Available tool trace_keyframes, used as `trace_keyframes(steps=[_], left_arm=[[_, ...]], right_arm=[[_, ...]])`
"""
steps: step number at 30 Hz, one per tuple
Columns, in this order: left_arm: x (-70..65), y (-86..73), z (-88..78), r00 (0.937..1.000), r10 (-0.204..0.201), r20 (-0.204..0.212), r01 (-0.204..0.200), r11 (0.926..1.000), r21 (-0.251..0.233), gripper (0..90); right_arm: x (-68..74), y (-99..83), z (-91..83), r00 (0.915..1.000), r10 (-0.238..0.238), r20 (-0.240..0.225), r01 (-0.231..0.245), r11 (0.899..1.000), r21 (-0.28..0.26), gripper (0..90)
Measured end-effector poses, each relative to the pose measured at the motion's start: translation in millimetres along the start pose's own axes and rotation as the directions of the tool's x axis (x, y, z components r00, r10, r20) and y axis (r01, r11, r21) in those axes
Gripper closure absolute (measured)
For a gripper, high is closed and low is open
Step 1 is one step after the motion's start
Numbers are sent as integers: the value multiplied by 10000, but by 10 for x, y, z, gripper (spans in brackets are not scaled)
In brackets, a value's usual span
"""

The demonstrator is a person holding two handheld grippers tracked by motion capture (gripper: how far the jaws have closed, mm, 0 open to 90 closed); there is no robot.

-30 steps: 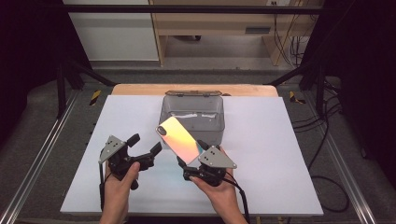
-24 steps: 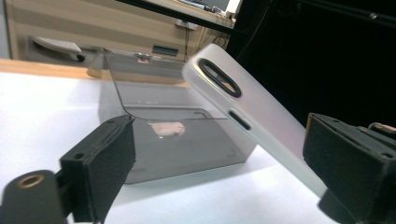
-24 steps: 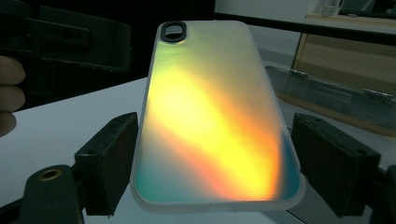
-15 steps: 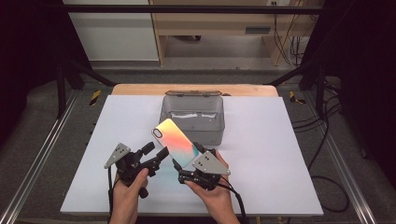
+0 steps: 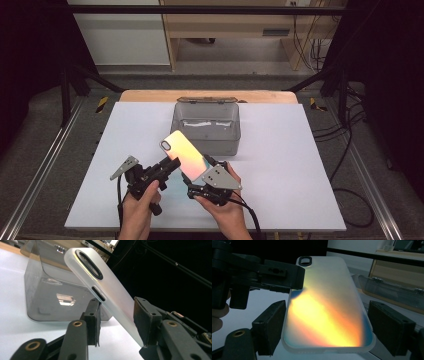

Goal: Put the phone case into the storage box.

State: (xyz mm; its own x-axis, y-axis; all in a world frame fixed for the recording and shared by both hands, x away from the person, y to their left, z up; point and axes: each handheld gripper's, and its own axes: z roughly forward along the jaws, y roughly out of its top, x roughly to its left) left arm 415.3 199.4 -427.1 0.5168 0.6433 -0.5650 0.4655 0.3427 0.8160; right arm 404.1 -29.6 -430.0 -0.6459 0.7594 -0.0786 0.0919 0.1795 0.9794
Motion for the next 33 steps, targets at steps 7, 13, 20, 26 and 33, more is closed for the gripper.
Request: trace_keyframes(steps=[7, 13, 20, 26, 33], left_arm=[[18, 14, -41, 9998, -217, 14, 217, 9992, -327, 675], [4, 11, -54, 9994, -268, 206, 278, 9986, -456, 738], [-24, 7, -46, 9972, -400, 633, 434, 9977, -528, 797], [-13, 54, -37, 9988, -149, 474, 168, 9991, -390, 808], [-92, 290, -26, 9962, 816, -316, -827, 9960, -337, 808]], right_arm=[[39, -48, 38, 9998, 164, -112, -161, 9997, 206, 175], [43, -93, 72, 9987, 463, -223, -455, 9983, 359, 175], [25, -139, 110, 9951, 889, -424, -867, 9950, 503, 173], [-18, -151, 127, 9917, 946, -868, -893, 9940, 631, 111], [-146, -88, 31, 9957, -357, -853, 451, 9929, 1103, 57]])
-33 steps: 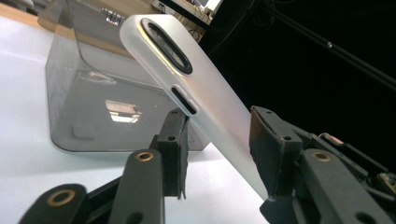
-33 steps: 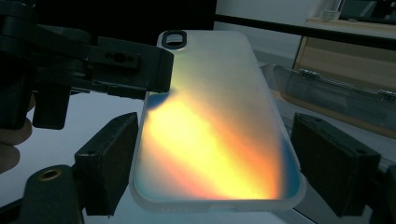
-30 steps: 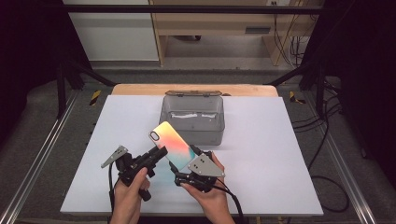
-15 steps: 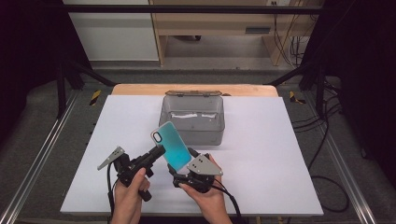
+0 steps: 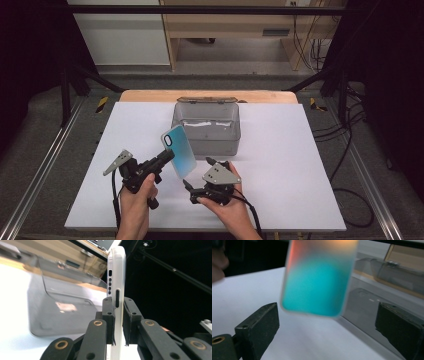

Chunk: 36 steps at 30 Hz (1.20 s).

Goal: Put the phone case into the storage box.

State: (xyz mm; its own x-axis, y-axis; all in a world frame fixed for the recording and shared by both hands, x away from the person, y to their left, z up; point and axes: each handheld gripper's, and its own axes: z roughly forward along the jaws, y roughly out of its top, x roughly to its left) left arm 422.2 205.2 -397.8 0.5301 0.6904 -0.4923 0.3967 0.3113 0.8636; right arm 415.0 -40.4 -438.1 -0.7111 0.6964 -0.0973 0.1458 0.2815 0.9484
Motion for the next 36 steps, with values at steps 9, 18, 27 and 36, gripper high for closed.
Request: trace_keyframes(steps=[9, 18, 27, 36], left_arm=[[-167, 414, 225, 9865, 1448, -761, -1354, 9839, 1168, 806], [-290, 711, 464, 9738, 1903, -1244, -1706, 9733, 1537, 806], [-311, 879, 727, 9500, 2494, -1881, -2131, 9577, 1933, 805], [-288, 975, 931, 9338, 2694, -2355, -2123, 9469, 2415, 805]], right_arm=[[-667, -136, -492, 9935, 252, 1107, -273, 9995, 175, 85], [-1051, -389, -999, 9766, 515, 2087, -607, 9974, 380, 91], [-1176, -560, -1210, 9719, 643, 2264, -679, 9977, 81, 61], [-1264, -636, -1233, 9664, 825, 2433, -859, 9963, 34, 66]])
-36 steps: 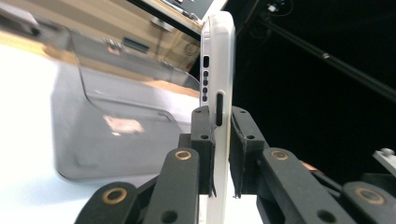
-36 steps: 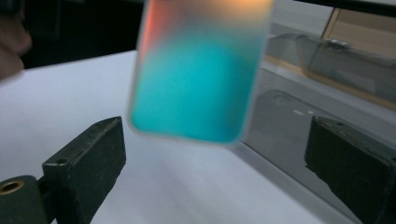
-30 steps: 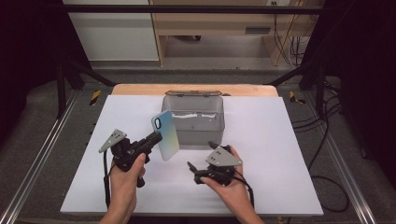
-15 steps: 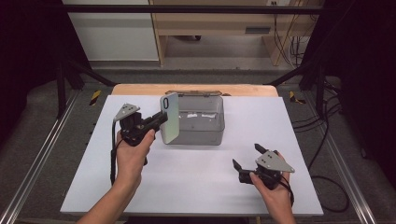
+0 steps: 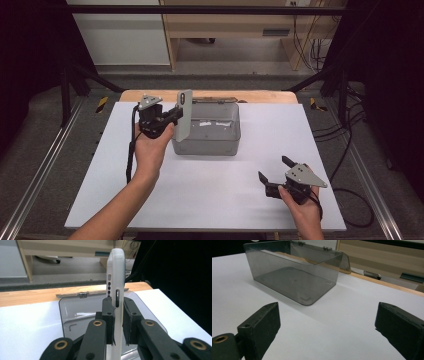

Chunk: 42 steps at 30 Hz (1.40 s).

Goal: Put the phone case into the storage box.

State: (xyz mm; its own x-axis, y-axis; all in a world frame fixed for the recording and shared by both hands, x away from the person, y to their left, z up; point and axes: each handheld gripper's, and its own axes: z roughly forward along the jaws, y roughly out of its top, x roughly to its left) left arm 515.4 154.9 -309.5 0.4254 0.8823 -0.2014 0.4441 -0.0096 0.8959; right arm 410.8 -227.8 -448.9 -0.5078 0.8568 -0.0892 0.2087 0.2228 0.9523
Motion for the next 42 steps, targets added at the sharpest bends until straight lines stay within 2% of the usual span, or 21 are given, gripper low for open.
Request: trace_keyframes(steps=[6, 12, 20, 24, 28, 33, 37, 42], left_arm=[[10, 93, 106, 9997, -215, -130, 218, 9995, 246, 805], [23, 129, 205, 9994, -134, -327, 149, 9988, 467, 805], [126, 87, 340, 9966, -571, -597, 619, 9947, 816, 805], [121, 62, 408, 9953, -742, -619, 799, 9923, 946, 805], [95, 10, 502, 9950, -741, -669, 818, 9892, 1214, 805], [92, -30, 612, 9933, -857, -781, 952, 9873, 1270, 805], [80, -62, 667, 9907, -1010, -909, 1121, 9857, 1260, 805], [109, -87, 719, 9832, -1375, -1198, 1518, 9811, 1198, 805]], right_arm=[[29, 3, 15, 9999, -132, -4, 132, 9999, 79, 69], [62, 2, 37, 9995, -326, -61, 327, 9991, 263, 67], [58, -5, 46, 9993, -365, -46, 366, 9987, 368, 67], [57, -8, 49, 9993, -373, -64, 375, 9985, 404, 67], [66, -8, 52, 9992, -386, -94, 390, 9982, 451, 67], [79, -7, 55, 9991, -403, -147, 410, 9980, 484, 66], [81, -8, 62, 9991, -383, -185, 392, 9979, 521, 65], [89, -10, 74, 9990, -340, -303, 355, 9979, 533, 65]])
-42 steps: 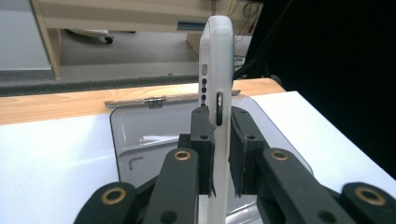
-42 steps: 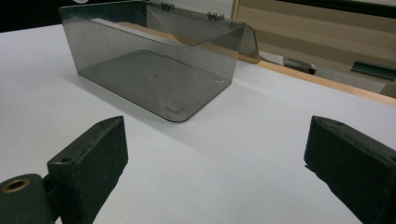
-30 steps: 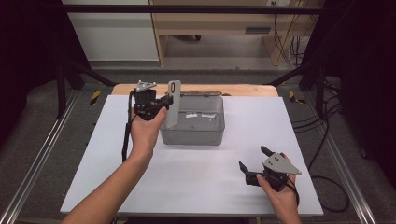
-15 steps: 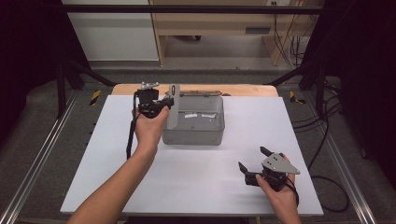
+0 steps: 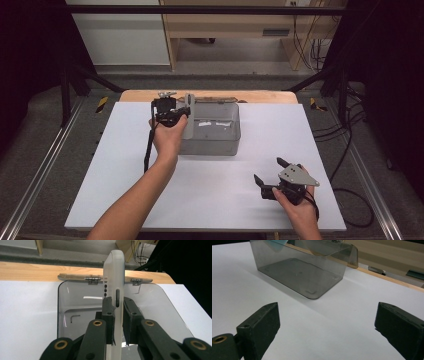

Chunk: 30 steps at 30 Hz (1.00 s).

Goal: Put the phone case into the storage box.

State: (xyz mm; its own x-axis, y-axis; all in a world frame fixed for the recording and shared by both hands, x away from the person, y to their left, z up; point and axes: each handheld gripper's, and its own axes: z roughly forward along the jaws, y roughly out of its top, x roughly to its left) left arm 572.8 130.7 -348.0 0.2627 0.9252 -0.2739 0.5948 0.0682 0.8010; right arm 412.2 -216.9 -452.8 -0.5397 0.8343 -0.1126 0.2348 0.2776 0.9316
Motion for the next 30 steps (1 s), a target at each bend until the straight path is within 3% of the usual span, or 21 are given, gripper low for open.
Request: trace_keyframes(steps=[5, 14, 30], left_arm=[[35, -40, 73, 9990, -408, -191, 410, 9991, 85, 805], [66, -137, 213, 9979, -390, -516, 412, 9983, 417, 805], [89, -221, 354, 9976, -394, -568, 458, 9921, 1166, 805]], right_arm=[[19, 0, 1, 9999, -14, -105, 13, 10000, -19, 65], [13, 2, -7, 9999, -19, -155, 19, 10000, -50, 66], [15, -2, 1, 9997, 28, -254, -26, 10000, 64, 65]])
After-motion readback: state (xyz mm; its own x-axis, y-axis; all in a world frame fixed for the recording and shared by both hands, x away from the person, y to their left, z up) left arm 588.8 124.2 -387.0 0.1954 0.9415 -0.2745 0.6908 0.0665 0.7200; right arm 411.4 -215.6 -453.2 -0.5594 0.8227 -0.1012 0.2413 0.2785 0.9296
